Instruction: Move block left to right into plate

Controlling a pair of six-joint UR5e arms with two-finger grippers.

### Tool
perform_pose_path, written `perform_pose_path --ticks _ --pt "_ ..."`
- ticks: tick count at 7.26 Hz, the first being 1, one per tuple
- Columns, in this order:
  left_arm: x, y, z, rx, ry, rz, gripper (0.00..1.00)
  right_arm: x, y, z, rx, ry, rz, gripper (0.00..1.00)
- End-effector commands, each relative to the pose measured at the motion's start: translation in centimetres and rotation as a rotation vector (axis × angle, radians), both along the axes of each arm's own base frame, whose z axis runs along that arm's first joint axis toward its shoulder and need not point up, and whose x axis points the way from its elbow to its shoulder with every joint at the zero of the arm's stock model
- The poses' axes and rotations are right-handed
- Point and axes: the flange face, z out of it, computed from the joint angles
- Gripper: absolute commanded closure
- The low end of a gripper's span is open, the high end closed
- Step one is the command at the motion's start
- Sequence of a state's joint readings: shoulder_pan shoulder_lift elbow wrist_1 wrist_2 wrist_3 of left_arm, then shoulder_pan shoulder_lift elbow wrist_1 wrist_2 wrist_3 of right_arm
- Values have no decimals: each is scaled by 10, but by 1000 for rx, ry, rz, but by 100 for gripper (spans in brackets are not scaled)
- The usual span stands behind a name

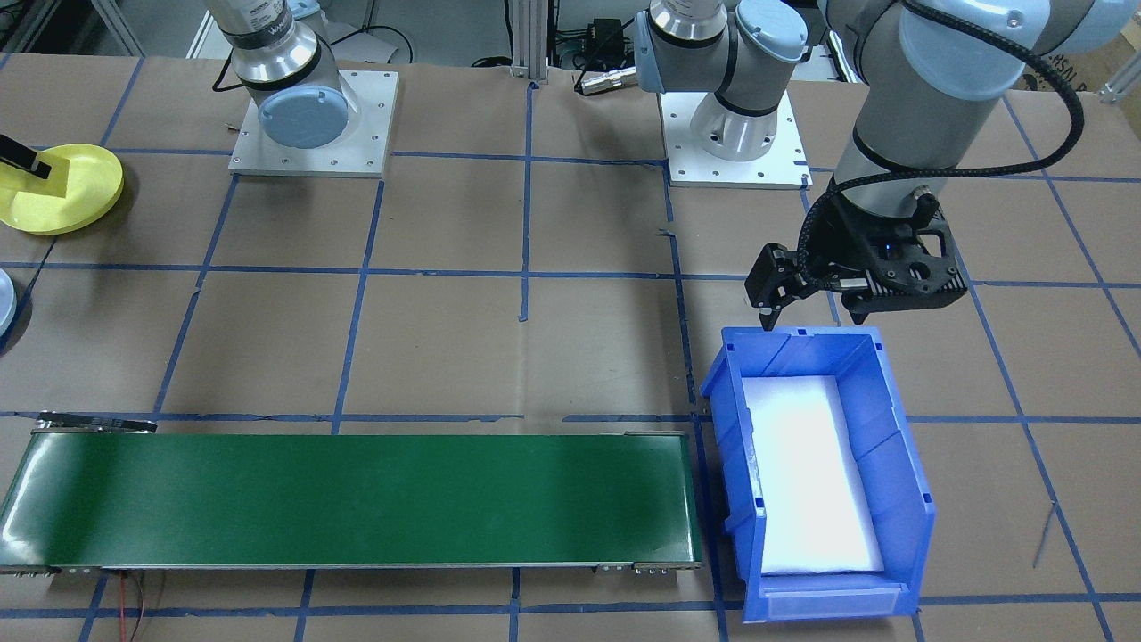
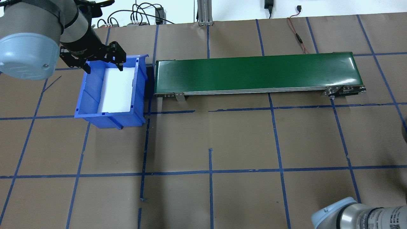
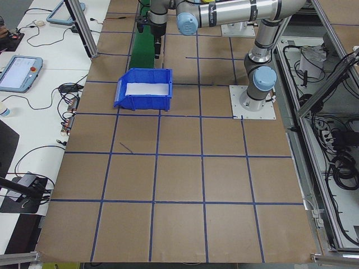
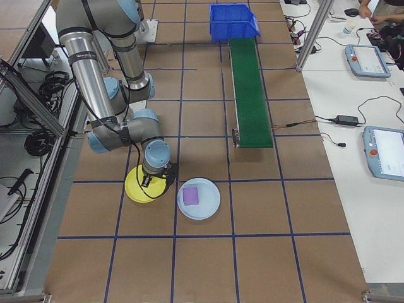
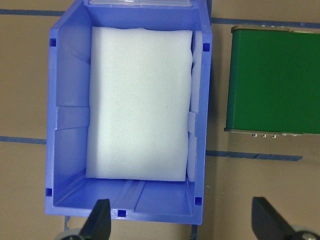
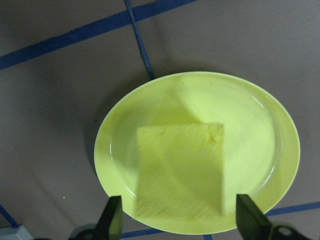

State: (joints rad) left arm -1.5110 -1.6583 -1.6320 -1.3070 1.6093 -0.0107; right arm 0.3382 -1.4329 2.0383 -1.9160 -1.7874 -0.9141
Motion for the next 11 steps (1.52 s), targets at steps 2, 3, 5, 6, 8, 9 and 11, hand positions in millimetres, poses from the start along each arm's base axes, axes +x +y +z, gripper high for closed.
perform_pose_path --ticks 2,3,5,6,8,9,11 --pt "0 1 -4 6 2 0 0 26 -31 14 -16 14 57 0" --pt "0 1 -5 8 2 0 0 72 -79 23 -8 30 142 0" --pt "0 1 -5 8 2 0 0 186 -164 46 -2 46 227 0" --pt "0 1 -5 9 2 0 0 239 -206 76 -62 90 294 0" --pt "0 2 -6 11 2 -2 0 349 -260 146 -216 161 408 0" --pt "0 2 -6 11 2 -2 0 402 -259 186 -294 201 444 0" --pt "0 2 -6 11 1 -2 0 502 -233 258 -338 186 473 0"
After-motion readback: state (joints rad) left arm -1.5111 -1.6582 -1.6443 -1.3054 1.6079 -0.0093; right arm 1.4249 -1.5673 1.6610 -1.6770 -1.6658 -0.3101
